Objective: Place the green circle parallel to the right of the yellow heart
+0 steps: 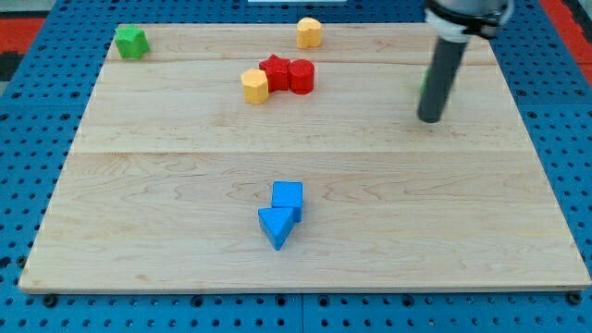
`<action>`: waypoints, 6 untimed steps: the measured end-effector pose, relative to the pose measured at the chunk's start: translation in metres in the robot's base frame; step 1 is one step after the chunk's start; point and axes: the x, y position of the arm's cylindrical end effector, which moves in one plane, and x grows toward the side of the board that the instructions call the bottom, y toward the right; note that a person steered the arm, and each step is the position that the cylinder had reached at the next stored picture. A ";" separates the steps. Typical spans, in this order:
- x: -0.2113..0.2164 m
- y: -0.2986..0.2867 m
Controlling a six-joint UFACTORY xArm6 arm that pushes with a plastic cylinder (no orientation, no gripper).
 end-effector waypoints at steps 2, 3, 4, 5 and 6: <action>-0.092 -0.010; -0.108 -0.004; -0.115 -0.004; -0.110 -0.043; -0.123 -0.020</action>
